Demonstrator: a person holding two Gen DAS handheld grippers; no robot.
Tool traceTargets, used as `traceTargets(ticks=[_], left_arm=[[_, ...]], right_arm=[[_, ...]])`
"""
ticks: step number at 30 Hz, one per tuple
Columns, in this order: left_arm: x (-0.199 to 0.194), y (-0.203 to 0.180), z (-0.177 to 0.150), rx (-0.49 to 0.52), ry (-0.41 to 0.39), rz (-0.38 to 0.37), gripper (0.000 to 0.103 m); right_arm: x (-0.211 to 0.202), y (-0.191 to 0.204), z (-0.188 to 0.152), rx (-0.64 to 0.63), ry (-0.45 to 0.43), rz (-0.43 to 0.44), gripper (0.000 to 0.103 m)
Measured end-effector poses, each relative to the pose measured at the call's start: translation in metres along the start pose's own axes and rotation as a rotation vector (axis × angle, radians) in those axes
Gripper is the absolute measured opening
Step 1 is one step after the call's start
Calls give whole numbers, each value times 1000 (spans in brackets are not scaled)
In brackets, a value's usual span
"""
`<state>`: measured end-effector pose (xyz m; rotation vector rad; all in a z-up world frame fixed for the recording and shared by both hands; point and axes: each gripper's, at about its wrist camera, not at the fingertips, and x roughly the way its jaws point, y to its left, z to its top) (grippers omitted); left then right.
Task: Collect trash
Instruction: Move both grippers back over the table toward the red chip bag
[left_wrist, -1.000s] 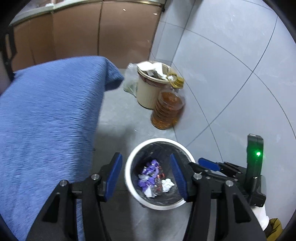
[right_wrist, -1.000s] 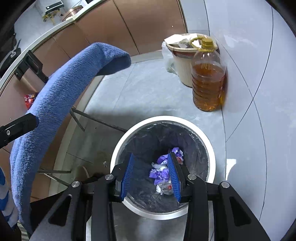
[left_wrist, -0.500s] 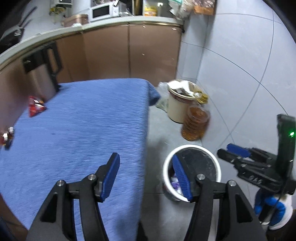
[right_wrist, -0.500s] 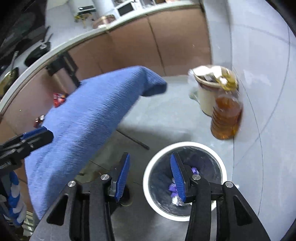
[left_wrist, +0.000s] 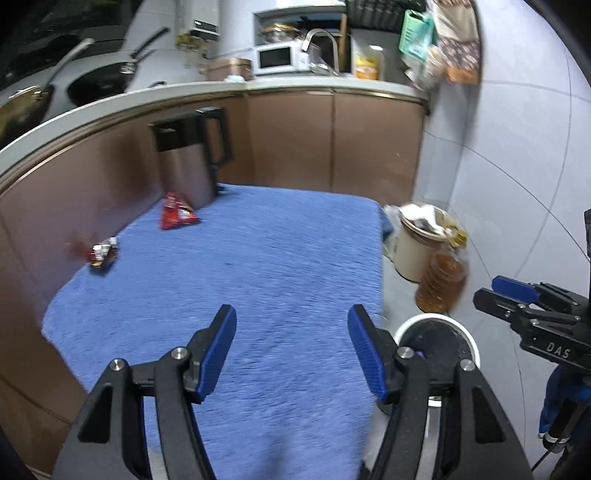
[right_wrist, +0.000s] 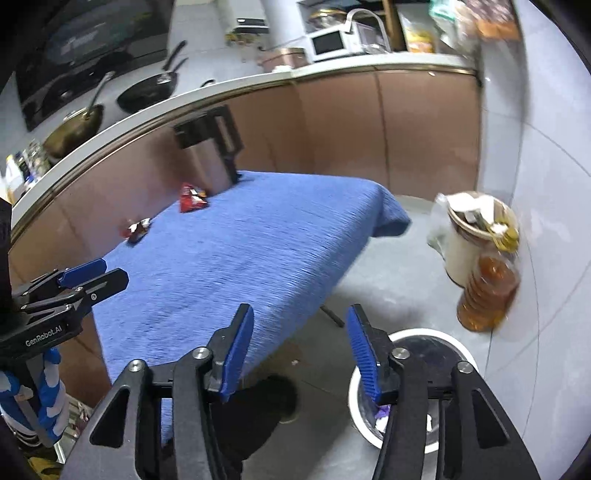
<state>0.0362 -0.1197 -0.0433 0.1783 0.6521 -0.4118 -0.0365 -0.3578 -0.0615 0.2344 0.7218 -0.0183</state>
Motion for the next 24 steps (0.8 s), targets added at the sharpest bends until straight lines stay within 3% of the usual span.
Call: traceTargets(ticks=[6, 12, 24], left_arm=[[-33, 34, -10, -49, -60, 72, 68], [-62, 64, -21, -84, -103, 158, 69], [-86, 112, -30, -157, -146, 237, 70]], right_arm=[[-10, 44, 8, -74, -15, 39, 59], [-21, 85, 15, -143, -34, 75, 59], [-18, 139, 26, -239, -32, 126, 62]])
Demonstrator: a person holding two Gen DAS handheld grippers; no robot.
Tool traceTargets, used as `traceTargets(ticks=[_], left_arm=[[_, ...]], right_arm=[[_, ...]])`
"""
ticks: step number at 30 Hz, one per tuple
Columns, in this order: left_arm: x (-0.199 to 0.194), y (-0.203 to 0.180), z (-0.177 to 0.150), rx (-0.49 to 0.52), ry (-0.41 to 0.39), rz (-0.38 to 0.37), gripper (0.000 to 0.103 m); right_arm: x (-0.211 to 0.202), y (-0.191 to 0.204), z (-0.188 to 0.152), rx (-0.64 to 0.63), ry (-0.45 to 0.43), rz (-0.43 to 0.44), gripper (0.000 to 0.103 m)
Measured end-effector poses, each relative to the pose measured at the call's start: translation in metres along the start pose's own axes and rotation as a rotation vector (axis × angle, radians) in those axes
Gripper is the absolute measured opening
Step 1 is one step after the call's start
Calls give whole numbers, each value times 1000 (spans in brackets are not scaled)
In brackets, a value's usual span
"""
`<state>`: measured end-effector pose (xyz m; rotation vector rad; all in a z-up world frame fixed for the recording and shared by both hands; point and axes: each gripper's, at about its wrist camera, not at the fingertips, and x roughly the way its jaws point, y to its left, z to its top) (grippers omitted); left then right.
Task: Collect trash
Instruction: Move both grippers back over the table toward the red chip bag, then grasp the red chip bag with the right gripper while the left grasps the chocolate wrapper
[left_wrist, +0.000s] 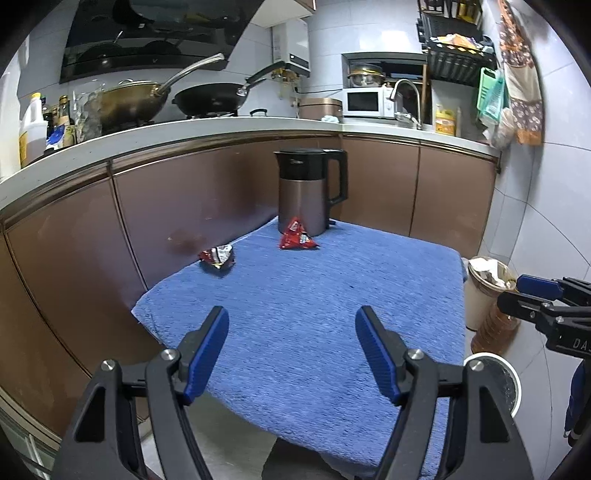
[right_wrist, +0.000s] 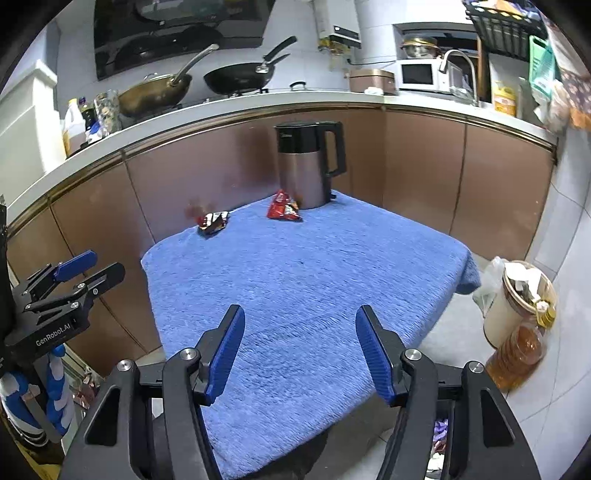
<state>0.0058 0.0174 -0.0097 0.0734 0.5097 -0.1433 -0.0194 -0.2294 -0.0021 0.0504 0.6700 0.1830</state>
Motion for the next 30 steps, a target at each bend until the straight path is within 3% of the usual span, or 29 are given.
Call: traceTargets(ticks=[10, 16, 21, 25, 30], left_arm=[[32, 22, 8, -30, 30, 28, 71], [77, 43, 5, -61, 96, 8, 73], [124, 82, 1, -135, 153, -15, 73], [171, 120, 5, -198, 187, 2, 73], [237, 155, 23, -243, 218, -14, 73]], right_arm=[[38, 14, 25, -42, 35, 33, 64], [75, 17, 45, -50, 52, 58, 70], [123, 18, 68, -75, 68, 68, 76], [176, 17, 86, -94, 90, 85, 89], [254, 18, 112, -118, 112, 112, 89]])
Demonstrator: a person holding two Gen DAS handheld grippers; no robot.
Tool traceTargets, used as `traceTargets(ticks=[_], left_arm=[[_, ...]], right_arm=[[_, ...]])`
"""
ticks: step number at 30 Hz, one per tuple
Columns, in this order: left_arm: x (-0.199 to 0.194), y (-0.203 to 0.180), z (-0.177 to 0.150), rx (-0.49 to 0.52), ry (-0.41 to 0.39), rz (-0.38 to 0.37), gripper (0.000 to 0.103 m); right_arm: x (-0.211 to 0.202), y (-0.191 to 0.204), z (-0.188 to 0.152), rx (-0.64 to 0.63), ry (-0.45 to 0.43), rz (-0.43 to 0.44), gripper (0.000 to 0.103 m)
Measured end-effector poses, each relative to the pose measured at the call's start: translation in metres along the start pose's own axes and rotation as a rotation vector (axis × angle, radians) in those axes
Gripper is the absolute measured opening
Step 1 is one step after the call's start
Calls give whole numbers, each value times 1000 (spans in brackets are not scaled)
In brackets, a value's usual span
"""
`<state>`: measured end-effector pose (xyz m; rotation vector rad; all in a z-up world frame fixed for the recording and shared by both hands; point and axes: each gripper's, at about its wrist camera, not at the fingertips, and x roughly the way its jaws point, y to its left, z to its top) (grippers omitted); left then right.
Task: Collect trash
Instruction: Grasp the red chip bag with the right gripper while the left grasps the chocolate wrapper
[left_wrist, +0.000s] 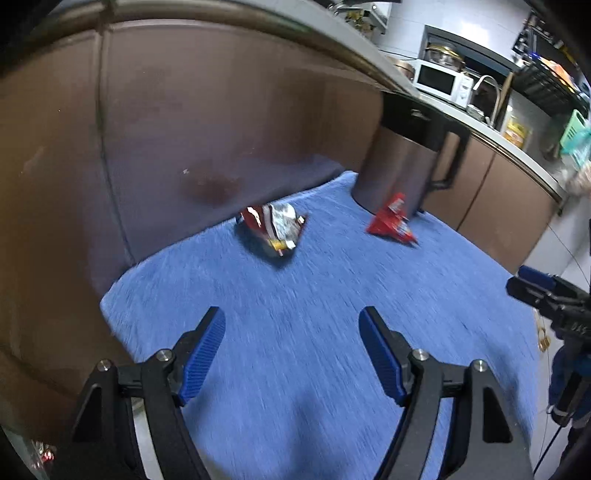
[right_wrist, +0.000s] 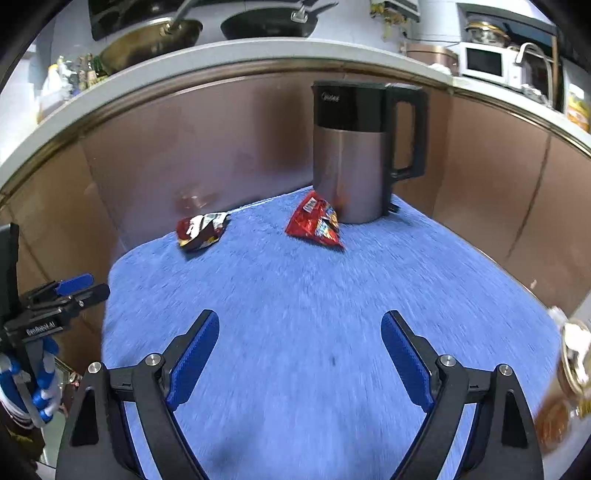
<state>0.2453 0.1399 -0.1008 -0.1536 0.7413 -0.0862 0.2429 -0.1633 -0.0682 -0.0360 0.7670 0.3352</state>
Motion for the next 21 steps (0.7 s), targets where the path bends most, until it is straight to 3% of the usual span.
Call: traceTargets(ticks=[8, 17, 20, 21], left_arm=[[100, 18, 53, -60, 69, -13, 74], [159, 38, 74, -171, 119, 15, 72], [170, 36, 71, -168, 154, 35, 45], [172, 37, 70, -170, 160, 40, 37]], right_arm=[[117, -12, 58, 16, 10, 59, 91], [197, -32, 90, 98, 23, 47, 92], [213, -38, 94, 131, 40, 40, 89], [217, -39, 93, 139, 51, 37, 82]])
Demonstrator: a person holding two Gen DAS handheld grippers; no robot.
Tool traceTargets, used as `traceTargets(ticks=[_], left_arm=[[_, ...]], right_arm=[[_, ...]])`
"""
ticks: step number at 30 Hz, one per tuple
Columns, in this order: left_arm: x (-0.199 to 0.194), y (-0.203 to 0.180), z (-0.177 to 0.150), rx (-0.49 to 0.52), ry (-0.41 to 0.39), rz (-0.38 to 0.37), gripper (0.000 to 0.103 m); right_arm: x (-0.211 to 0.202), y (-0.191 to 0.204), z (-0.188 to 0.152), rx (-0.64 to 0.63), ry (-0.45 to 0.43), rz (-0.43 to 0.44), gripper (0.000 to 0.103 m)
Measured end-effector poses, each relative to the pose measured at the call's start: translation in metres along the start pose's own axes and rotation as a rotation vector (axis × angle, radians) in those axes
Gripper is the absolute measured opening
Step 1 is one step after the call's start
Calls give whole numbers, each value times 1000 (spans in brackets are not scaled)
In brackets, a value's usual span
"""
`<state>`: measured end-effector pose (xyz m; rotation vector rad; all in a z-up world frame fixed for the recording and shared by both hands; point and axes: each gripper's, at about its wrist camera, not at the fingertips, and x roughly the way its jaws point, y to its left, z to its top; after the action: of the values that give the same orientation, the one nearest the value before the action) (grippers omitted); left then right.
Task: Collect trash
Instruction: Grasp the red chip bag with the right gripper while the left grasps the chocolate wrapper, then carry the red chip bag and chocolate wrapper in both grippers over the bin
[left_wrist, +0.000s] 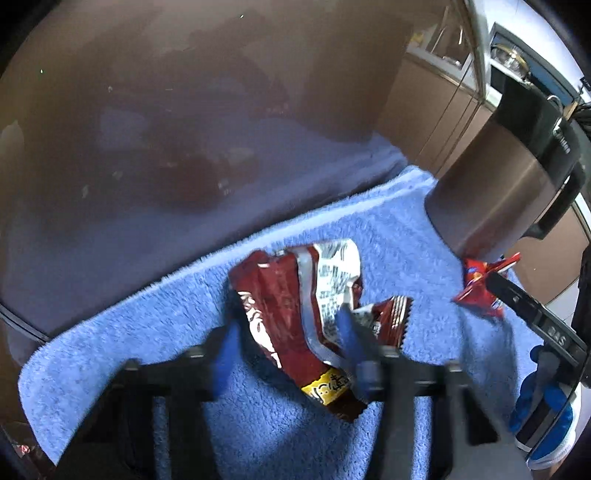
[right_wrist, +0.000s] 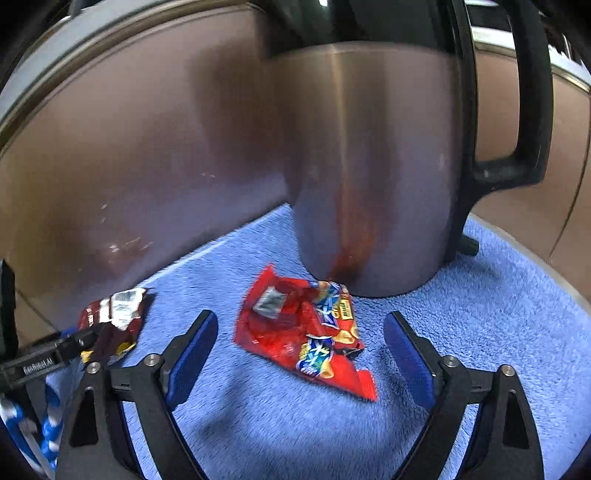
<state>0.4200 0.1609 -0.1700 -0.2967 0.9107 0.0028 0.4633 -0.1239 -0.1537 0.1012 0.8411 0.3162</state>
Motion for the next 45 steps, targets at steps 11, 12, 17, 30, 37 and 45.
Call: traceTargets(ticks=[11, 12, 17, 30, 37, 45], left_arm=[[-30, -10, -13, 53, -58, -62, 3], [-39, -12, -17, 59, -64, -73, 3], [-89, -24, -41, 96, -102, -109, 3], [-245, -89, -141, 243, -191, -239, 3], [-289, -168, -190, 389, -188, -327, 3], [-287, -299, -275, 627, -63, -436, 3]], right_arm=[[-7, 9, -21, -22, 34, -6, 14], [-12, 10, -24, -21, 31, -1, 12], [-63, 19, -50, -12, -5, 40, 12], [-279, 21, -160, 49, -149, 37, 12], [-404, -11, -223, 91, -229, -76, 12], [-474, -93, -318, 242, -217, -277, 12]])
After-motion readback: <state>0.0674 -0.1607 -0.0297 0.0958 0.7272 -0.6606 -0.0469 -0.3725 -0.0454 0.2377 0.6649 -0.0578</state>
